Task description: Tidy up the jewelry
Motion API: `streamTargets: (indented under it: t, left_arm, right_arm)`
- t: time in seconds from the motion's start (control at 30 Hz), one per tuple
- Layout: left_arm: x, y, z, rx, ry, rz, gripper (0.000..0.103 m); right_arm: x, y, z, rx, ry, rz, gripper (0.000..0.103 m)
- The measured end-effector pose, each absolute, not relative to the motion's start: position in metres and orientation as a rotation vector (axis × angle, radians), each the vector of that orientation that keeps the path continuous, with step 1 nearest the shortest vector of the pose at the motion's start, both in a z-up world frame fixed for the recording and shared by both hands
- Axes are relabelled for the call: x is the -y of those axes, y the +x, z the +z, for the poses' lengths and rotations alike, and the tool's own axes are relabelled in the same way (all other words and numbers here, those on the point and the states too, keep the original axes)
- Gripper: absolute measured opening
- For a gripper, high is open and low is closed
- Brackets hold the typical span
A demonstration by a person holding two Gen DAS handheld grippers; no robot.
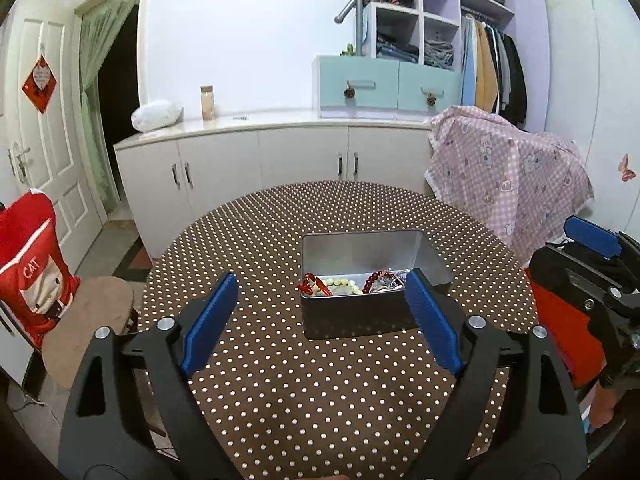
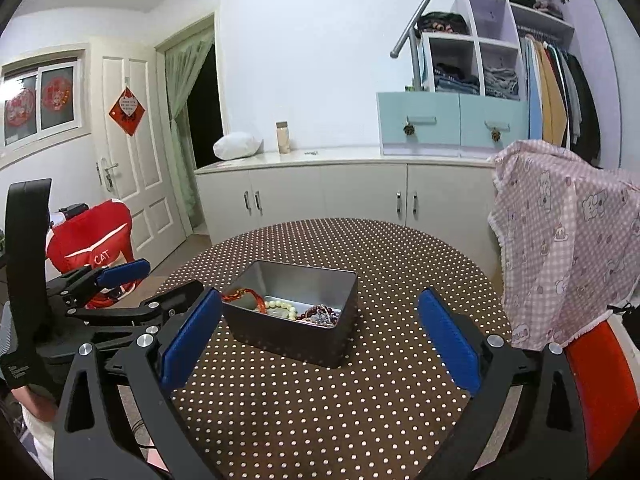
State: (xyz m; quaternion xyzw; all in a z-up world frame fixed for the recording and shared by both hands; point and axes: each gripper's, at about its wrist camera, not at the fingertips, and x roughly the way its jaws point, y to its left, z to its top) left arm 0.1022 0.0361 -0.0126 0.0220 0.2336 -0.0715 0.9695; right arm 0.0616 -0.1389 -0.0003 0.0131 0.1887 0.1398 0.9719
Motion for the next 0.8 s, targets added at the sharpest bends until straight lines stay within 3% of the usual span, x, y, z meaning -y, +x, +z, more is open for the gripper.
streamTargets:
  t: [0.8]
  left_arm:
    - [-0.024,0.048,0.018,-0.324,0.05,-0.137,0.09]
  right_arm:
    - [0.134,0.018,0.018,-0.262,-0.009,0.255,0.095]
